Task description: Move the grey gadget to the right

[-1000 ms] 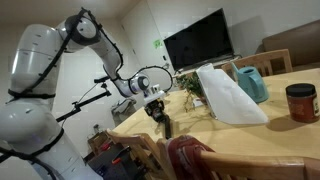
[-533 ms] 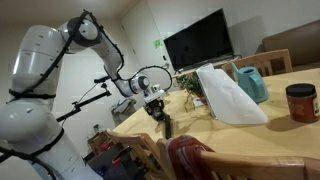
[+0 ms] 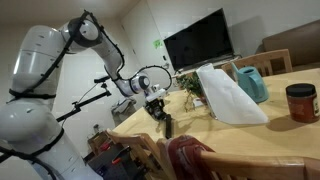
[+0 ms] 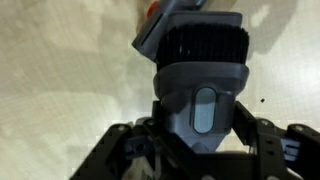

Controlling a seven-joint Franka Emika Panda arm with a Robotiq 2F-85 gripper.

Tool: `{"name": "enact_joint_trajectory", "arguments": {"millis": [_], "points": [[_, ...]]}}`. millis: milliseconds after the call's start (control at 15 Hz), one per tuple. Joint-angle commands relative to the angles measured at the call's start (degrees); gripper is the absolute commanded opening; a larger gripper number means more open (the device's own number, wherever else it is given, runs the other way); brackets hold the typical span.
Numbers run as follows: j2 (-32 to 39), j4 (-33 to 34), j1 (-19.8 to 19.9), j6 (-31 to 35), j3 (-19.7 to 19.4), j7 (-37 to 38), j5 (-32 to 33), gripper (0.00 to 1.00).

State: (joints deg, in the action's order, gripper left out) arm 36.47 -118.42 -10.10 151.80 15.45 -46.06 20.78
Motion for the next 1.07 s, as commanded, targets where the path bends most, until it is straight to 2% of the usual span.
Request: {"name": "enact_joint_trajectory", "arguments": {"millis": [0,600,1000], "points": [[0.3,0.7,-0.1,1.4,-0.2,-2.1,1.3,0.43],[0.8,1.1,-0.2,2.0,0.0,-3.6,0.4,0.43],[-0.3,-0.6,-1.3,2.7,-1.5,3.7,-1.1,0.43]]}}
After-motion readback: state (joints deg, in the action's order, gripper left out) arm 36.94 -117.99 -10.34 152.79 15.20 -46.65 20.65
